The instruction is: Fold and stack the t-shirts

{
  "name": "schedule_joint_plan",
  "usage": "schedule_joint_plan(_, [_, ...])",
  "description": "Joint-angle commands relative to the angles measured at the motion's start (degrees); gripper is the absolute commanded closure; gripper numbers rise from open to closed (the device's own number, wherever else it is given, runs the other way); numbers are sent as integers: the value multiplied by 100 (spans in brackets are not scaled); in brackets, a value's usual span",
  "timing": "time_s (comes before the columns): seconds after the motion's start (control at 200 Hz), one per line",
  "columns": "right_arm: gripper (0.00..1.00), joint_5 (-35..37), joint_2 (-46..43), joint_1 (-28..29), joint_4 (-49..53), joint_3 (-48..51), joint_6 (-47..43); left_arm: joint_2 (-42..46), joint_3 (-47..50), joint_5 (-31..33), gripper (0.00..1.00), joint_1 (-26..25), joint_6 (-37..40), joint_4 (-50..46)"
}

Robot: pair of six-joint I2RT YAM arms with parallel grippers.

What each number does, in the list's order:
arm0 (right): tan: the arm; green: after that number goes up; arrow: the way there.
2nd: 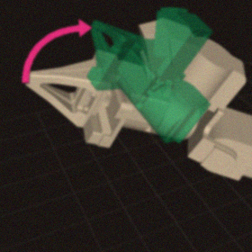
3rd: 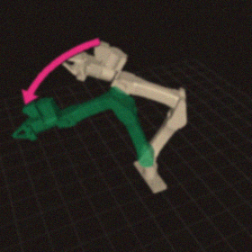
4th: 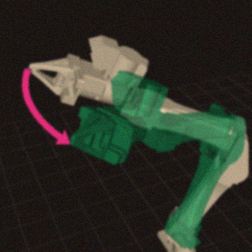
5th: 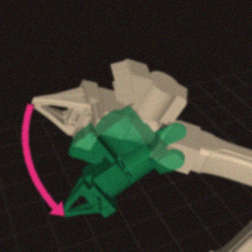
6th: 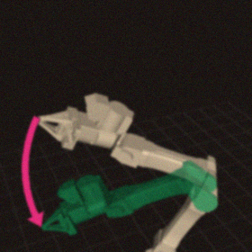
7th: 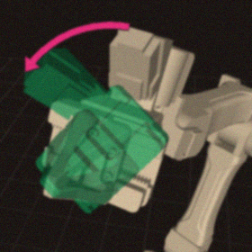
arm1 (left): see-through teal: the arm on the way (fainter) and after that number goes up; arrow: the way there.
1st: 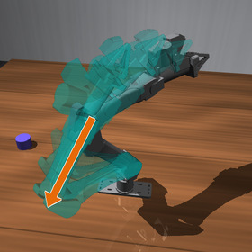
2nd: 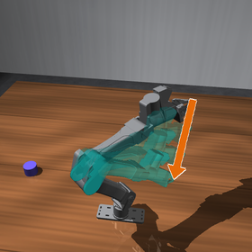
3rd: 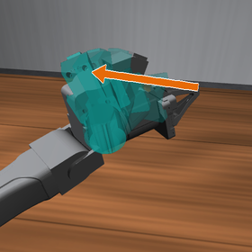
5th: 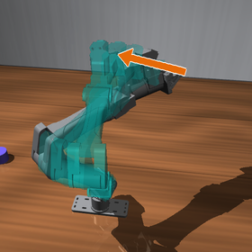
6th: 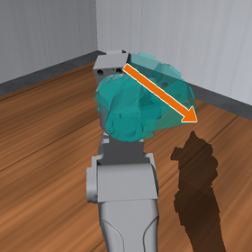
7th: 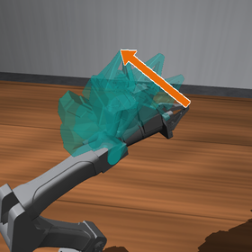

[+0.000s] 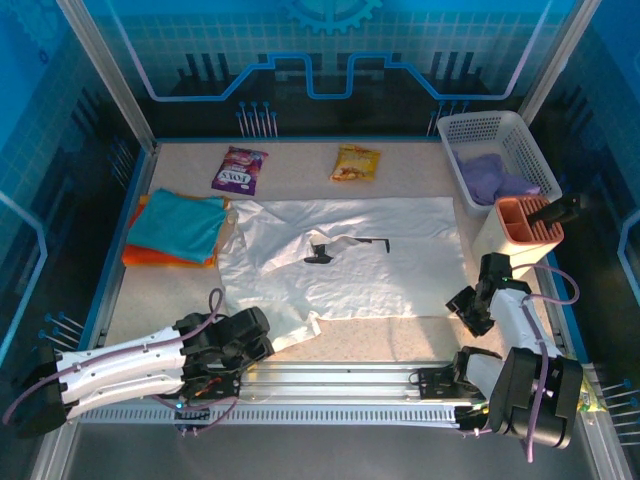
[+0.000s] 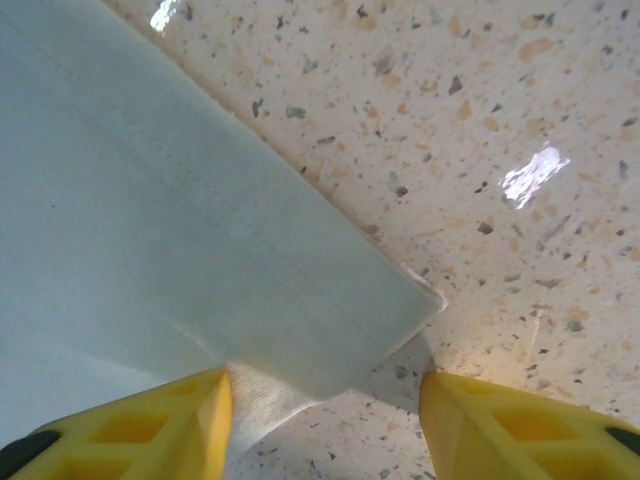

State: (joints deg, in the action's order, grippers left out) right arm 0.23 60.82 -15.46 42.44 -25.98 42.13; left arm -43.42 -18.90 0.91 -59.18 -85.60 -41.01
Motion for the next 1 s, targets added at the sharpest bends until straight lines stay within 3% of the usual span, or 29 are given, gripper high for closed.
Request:
schedule_joint_plan(0.0, [48,-550,247,-29,-779,129,-140,42,-96,366,56,-24,38,12])
schedule_joint_plan(0.235, [48,-647,439,-44,-833,93,-232,-424,-759,471,48,-24,745,-977])
schedule_joint_plan(0.365, [49,-682,464,-44,-869,93,-231,-866,-757,378,49,-24,892,-595])
schedule_joint_plan(0.465, [53,-682,437,-44,-855,109,-240,-1016,-748,409,56,-19,878,-324])
schedule_joint_plan(0.635, [64,-689,413,-52,-892,86,-271,-830,-857,516,80,84,938,-517])
schedule_joint_plan(0.755, [80,-750,437,-49,-1010,85,-309,-445,-877,535,96,300,1010,-719])
schedule_joint_plan(0.826, [91,-783,470,-52,-1050,51,-344,-279,-963,509,100,475,1140,-867])
schedule_joint_plan(0.996, [96,-830,451,-49,-1031,-150,-368,-221,-1376,390,100,814,1488,-1014])
